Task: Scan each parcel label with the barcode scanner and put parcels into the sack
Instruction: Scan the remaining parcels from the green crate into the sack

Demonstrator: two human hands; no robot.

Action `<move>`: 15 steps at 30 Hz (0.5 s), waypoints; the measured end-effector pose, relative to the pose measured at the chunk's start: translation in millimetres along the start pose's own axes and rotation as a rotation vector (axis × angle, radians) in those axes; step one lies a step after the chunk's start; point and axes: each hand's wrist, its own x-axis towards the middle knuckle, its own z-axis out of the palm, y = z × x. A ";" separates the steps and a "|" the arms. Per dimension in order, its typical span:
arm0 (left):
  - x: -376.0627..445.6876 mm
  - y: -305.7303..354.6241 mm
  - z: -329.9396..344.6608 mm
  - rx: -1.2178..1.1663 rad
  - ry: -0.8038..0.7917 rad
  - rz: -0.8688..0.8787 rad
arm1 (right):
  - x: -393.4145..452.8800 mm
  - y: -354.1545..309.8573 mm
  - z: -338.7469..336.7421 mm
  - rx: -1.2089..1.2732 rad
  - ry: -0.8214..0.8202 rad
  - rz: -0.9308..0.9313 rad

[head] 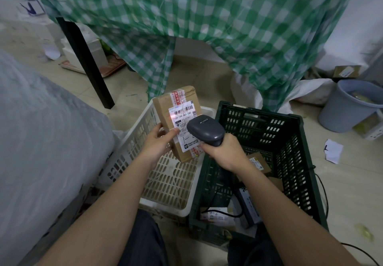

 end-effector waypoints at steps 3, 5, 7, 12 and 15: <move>-0.7 0.1 0.2 0.002 -0.001 0.001 | -0.3 -0.1 -1.1 0.016 -0.001 -0.002; -1.1 0.4 0.0 0.001 -0.002 0.002 | -0.7 -0.7 -1.7 0.021 -0.005 0.004; -1.5 0.6 -0.2 0.005 0.002 0.002 | -0.7 -0.5 -1.6 0.029 -0.004 0.005; -4.9 2.9 0.5 0.009 0.002 0.008 | 0.3 2.1 -1.0 0.065 -0.015 0.034; -9.1 4.0 0.0 0.013 0.020 0.012 | 1.5 6.2 -1.8 0.100 -0.010 0.046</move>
